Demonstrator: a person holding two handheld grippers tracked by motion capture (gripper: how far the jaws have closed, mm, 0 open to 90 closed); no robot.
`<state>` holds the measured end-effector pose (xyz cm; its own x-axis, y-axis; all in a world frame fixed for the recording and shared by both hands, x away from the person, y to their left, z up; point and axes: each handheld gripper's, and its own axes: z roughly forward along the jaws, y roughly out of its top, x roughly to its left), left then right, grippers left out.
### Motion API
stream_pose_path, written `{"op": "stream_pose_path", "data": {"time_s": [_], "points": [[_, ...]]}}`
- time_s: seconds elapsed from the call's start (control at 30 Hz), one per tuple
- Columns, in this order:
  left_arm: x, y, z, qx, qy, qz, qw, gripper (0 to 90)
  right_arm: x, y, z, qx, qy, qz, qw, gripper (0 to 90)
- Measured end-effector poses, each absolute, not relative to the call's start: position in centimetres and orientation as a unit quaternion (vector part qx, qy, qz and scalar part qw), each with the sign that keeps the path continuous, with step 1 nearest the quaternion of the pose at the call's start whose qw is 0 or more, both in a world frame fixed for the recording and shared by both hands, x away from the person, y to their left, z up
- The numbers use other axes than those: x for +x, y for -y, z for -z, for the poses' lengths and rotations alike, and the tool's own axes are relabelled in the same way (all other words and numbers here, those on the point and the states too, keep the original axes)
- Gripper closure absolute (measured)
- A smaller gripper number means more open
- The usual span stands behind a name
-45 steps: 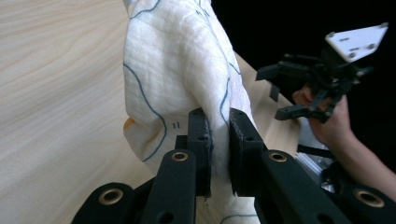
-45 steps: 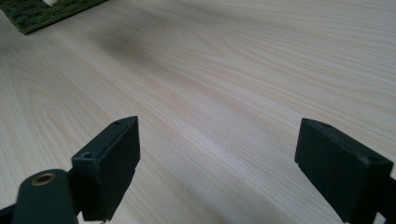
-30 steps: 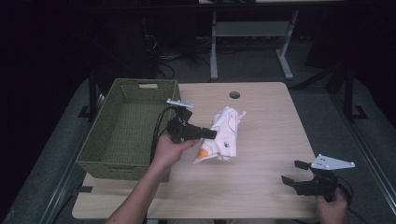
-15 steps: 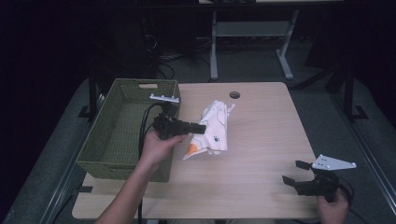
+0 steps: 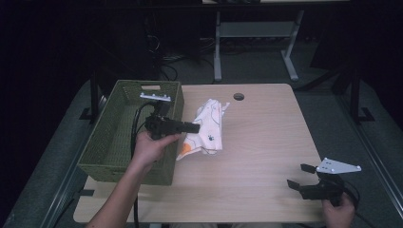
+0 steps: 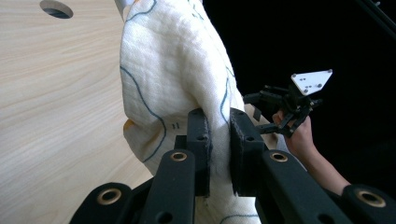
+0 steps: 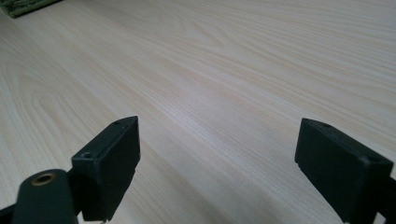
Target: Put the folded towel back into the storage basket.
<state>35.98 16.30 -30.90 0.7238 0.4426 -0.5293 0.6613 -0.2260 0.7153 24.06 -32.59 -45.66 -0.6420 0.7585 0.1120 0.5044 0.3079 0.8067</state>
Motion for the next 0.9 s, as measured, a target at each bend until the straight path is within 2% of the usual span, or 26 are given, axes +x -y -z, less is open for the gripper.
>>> {"op": "stream_pose_path", "data": {"time_s": [0.9], "points": [[36.5, -25.6, 30.9, 0.756, -0.407, 0.07, 0.507, 81.2, 23.9, 32.5, 45.6, 0.402, -0.797, -0.423, 0.153, 13.7]]}}
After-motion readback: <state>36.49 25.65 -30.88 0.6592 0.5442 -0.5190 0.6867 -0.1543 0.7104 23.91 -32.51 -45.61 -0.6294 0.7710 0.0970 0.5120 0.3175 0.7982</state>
